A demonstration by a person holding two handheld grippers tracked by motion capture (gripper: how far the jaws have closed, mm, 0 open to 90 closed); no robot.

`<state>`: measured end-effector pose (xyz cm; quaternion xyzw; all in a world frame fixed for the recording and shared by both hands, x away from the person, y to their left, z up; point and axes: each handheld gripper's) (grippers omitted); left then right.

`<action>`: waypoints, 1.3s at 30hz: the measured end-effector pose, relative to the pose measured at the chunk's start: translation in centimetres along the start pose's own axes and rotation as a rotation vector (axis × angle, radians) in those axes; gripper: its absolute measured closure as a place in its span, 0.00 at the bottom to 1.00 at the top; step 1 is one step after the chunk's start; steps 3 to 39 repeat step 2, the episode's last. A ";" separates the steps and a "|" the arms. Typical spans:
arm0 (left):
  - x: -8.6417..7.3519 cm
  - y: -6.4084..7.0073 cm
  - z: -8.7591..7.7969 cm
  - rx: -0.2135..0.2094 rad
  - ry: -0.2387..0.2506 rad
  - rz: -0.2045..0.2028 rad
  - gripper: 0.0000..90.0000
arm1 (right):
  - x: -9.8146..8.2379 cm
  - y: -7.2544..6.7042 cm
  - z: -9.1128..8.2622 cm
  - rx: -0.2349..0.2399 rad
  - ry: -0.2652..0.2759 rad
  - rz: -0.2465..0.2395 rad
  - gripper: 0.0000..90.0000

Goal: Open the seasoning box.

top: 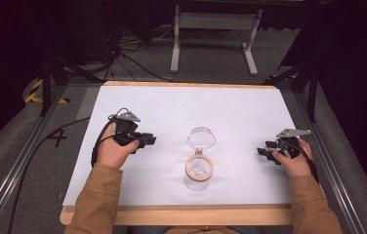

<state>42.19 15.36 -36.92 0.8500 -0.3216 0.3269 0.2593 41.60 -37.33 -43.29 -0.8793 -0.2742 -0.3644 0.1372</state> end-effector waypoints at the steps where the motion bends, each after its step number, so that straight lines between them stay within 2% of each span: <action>1: 0.0 0.0 0.0 -0.002 -0.002 -0.004 0.82 | 0.1 -0.1 -0.1 0.003 0.005 0.000 0.52; 39: 0.0 0.0 0.0 -0.001 0.001 -0.001 0.82 | 0.2 -0.2 -0.1 0.007 0.008 0.000 0.52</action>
Point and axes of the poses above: each handheld gripper's, and its own axes: z roughly forward along the jaws, x roughly out of its top, y roughly to its right, and after that the axes turned 3 degrees about x, right-handed
